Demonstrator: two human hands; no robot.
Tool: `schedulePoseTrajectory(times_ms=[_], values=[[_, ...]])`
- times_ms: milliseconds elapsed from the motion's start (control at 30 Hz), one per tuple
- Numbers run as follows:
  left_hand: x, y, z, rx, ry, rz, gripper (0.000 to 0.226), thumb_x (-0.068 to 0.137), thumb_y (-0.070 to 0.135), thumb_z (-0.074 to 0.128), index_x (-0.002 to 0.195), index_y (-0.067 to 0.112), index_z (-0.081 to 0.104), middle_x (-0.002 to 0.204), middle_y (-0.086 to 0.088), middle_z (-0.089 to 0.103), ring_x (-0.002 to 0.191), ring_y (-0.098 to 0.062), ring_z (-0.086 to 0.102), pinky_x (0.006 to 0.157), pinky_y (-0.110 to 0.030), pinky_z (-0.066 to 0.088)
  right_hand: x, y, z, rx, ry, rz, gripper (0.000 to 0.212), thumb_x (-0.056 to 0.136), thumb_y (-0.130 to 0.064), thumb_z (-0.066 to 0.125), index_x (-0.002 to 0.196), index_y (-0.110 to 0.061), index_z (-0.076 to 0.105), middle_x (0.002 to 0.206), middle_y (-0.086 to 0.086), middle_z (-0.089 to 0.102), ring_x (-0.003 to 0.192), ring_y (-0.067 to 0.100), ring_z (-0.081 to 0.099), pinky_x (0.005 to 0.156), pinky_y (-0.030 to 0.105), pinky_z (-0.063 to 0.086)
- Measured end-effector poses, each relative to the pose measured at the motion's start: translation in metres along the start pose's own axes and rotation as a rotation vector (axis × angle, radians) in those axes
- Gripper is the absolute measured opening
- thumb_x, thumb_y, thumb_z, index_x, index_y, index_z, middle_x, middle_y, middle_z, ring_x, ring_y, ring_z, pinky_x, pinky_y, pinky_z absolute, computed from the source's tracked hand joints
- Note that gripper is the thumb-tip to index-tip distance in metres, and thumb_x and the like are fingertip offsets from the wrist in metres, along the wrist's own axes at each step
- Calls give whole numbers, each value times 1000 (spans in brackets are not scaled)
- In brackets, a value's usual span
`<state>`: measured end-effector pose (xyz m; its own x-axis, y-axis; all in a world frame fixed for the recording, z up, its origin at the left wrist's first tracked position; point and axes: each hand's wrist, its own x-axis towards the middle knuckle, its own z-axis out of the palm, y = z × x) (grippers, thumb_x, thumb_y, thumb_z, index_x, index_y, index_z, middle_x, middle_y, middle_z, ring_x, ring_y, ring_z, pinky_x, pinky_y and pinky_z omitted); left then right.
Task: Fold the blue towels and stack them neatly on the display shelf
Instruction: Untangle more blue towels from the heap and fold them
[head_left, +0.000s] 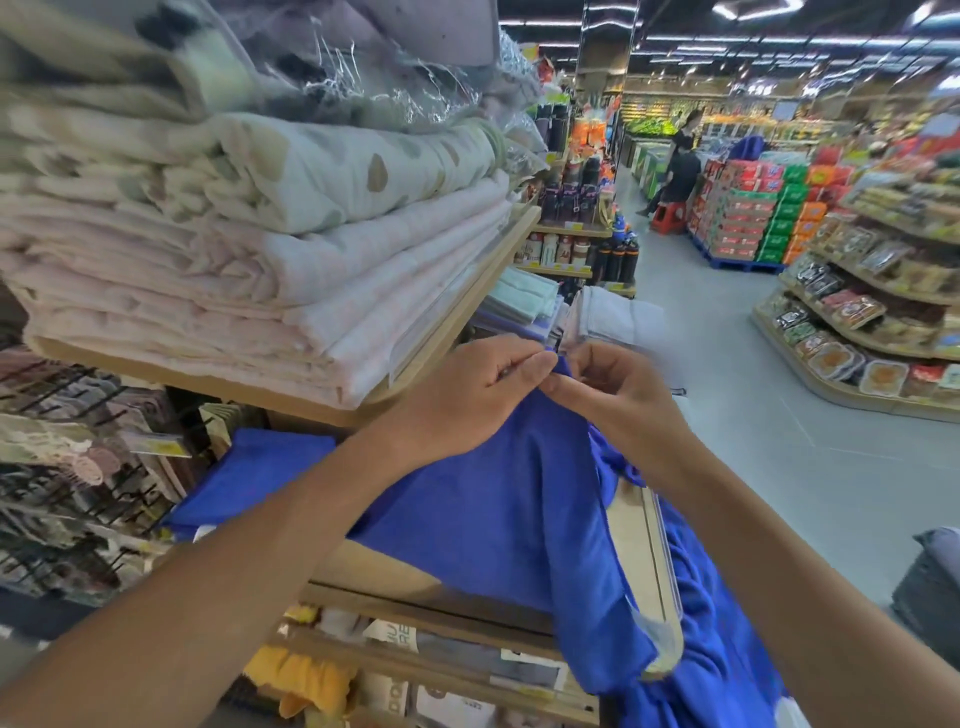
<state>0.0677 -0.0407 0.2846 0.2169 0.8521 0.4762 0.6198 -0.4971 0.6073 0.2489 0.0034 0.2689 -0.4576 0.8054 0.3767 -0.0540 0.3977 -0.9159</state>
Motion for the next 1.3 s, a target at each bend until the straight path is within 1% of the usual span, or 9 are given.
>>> schedulePoseTrajectory(times_ms=[133, 233, 467, 700, 833, 900, 1033, 1167, 1300], values=[[36, 21, -27, 68, 138, 85, 43, 107, 26, 45, 65, 31, 38, 57, 16, 43, 56, -1, 39, 56, -17, 30, 24, -30, -13, 73, -50, -1, 27, 90, -15, 75, 79, 5, 60, 70, 9, 58, 65, 17, 51, 63, 29, 43], [60, 34, -49, 126, 181, 130, 41, 107, 30, 46, 66, 26, 44, 56, 14, 42, 55, -3, 38, 55, -20, 30, 39, -49, -19, 42, -44, -46, 27, 94, -10, 69, 96, 16, 63, 88, 18, 65, 82, 24, 57, 75, 40, 46], [97, 61, -97, 292, 286, 260, 40, 106, 36, 45, 75, 10, 50, 62, 4, 41, 59, -10, 38, 61, -31, 34, 48, -74, -30, -1, -172, -55, 16, 93, -10, 70, 99, 4, 76, 98, 13, 77, 90, 20, 72, 80, 29, 57], [117, 80, -147, 296, 496, 302, 44, 105, 30, 47, 76, -3, 51, 66, -7, 41, 63, -5, 36, 64, -27, 34, 29, -67, -42, -166, -264, 69, 23, 82, -37, 76, 80, -14, 80, 78, 7, 77, 66, 14, 67, 59, 23, 48], [124, 76, -167, 291, 583, 244, 41, 104, 29, 47, 70, 6, 46, 65, 0, 35, 59, -4, 31, 61, -22, 31, 18, -56, -55, -233, -213, 125, 64, 73, -49, 80, 96, 9, 71, 95, 41, 64, 78, 29, 57, 72, 45, 42], [127, 71, -172, 295, 616, 217, 42, 104, 28, 46, 66, 18, 31, 63, 6, 29, 56, -2, 31, 58, -19, 28, 12, -52, -64, -228, -197, 136, 78, 69, -54, 84, 103, 14, 66, 91, 39, 64, 79, 33, 55, 71, 47, 40], [125, 63, -172, 293, 644, 187, 45, 105, 29, 46, 66, 25, 25, 62, 7, 25, 53, -3, 30, 56, -21, 26, 4, -45, -87, -120, -65, 127, 42, 76, -44, 85, 104, -13, 80, 108, 13, 78, 103, 33, 73, 84, 46, 58], [119, 55, -164, 276, 625, 162, 42, 105, 31, 46, 67, 15, 35, 64, 5, 28, 57, -6, 27, 59, -28, 26, 2, -43, -106, 122, 46, 201, 25, 70, -39, 79, 66, -16, 72, 81, 7, 73, 76, 21, 69, 60, 23, 54], [102, 48, -155, 277, 617, 138, 41, 105, 32, 45, 72, 8, 46, 66, 0, 35, 61, -6, 30, 63, -33, 26, -4, -43, -121, 80, 153, 187, 35, 73, -23, 80, 87, 3, 61, 94, 19, 58, 89, 29, 57, 74, 39, 43]])
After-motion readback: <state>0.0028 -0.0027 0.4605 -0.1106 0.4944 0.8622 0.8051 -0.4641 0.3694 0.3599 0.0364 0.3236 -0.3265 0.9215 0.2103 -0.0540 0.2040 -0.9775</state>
